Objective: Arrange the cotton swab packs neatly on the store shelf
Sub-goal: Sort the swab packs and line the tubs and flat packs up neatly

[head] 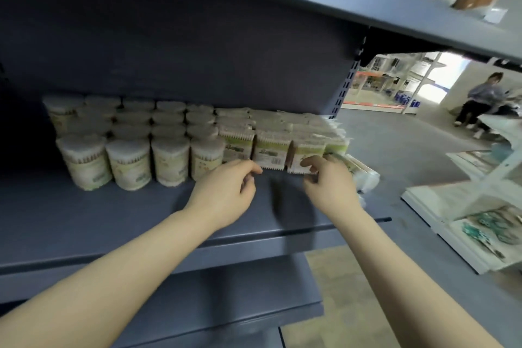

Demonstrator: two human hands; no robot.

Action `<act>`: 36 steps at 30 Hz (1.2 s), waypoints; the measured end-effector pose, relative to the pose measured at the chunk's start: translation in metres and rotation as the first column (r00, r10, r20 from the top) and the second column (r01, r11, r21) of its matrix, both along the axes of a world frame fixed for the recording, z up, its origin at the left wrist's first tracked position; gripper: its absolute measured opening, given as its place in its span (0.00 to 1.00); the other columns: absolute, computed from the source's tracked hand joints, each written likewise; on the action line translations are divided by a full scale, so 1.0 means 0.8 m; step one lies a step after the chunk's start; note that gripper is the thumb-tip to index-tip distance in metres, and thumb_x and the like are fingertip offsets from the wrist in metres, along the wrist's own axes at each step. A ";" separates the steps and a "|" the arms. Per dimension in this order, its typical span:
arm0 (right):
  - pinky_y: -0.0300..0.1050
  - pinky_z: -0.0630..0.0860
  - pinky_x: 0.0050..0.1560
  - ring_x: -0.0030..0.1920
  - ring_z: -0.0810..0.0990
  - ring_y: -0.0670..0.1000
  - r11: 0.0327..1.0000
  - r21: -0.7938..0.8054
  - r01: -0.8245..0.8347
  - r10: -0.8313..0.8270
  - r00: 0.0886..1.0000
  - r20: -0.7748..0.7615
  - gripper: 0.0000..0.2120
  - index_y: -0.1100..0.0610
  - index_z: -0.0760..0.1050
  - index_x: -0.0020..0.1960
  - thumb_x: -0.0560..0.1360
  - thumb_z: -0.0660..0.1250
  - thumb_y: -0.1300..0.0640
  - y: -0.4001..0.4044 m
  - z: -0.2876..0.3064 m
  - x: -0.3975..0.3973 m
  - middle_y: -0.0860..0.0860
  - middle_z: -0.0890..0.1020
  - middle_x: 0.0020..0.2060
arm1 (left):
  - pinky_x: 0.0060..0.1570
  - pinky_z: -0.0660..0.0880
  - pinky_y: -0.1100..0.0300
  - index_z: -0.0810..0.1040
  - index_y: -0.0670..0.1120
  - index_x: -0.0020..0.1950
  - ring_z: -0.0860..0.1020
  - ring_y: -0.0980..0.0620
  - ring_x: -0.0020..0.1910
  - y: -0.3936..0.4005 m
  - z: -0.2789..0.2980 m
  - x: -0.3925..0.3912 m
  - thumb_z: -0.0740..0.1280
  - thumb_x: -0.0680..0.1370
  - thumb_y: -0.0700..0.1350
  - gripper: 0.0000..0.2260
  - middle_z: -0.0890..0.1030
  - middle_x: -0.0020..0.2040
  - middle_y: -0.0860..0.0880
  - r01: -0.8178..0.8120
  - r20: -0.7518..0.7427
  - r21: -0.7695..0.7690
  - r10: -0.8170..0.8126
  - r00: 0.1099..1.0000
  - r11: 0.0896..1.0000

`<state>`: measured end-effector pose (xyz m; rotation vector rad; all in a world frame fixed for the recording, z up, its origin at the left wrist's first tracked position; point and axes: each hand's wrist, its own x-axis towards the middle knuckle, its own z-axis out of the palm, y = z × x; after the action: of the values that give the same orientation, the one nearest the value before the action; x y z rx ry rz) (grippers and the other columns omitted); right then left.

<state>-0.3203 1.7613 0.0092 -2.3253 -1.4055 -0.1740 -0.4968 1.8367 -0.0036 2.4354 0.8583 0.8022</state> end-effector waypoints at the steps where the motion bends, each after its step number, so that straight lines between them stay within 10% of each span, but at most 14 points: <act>1: 0.49 0.71 0.51 0.56 0.73 0.61 1.000 -0.010 0.025 -0.025 1.000 -0.005 0.18 0.56 0.76 0.59 0.70 0.62 0.61 -0.008 -0.001 0.006 0.58 0.77 0.54 | 0.44 0.71 0.58 0.75 0.52 0.61 0.72 0.56 0.44 -0.003 -0.002 0.004 0.58 0.79 0.43 0.13 0.73 0.44 0.58 0.010 -0.031 -0.004 -0.010 0.999 1.000; 15: 0.52 0.67 0.57 0.60 0.68 0.63 0.938 -0.238 0.251 -0.272 0.961 -0.058 0.27 0.54 0.61 0.69 0.72 0.64 0.53 -0.082 -0.026 0.053 0.58 0.69 0.62 | 0.42 0.66 0.61 0.77 0.54 0.53 0.70 0.56 0.45 -0.036 -0.010 0.040 0.58 0.78 0.47 0.09 0.71 0.44 0.57 0.072 -0.252 0.007 -0.068 0.965 0.997; 36: 0.43 0.65 0.40 0.50 0.74 0.58 0.996 -0.053 0.067 -0.076 0.981 -0.181 0.24 0.57 0.66 0.63 0.70 0.66 0.55 -0.065 -0.019 0.019 0.56 0.71 0.58 | 0.41 0.68 0.62 0.76 0.54 0.56 0.71 0.58 0.45 -0.027 -0.016 0.004 0.58 0.78 0.46 0.10 0.73 0.47 0.58 -0.007 -0.269 -0.014 0.003 0.963 1.000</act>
<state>-0.3054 1.7091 -0.0060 -2.3637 -1.2500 0.0523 -0.4939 1.8152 -0.0167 2.5673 0.9642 0.4682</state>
